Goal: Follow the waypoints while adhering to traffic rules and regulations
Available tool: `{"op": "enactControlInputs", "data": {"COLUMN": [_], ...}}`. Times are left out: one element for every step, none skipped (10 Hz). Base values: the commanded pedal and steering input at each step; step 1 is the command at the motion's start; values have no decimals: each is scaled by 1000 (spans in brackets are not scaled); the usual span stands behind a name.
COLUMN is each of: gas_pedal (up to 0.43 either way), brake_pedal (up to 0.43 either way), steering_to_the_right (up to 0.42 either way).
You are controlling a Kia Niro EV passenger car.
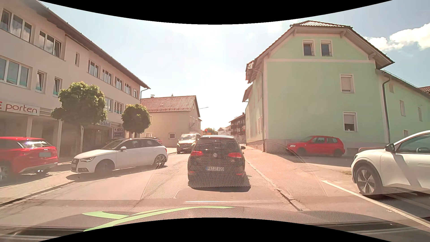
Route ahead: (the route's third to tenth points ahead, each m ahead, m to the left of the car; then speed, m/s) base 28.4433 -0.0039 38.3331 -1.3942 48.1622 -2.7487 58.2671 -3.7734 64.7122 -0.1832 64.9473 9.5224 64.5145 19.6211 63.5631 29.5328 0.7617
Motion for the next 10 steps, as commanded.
{"op": "enactControlInputs", "data": {"gas_pedal": [0,0,0,0,0,0,0,0,0,0], "brake_pedal": [43,18,12,6,0,0,0,0,0,0], "steering_to_the_right": [22,22,22,21,21,20,19,19,18,18]}}
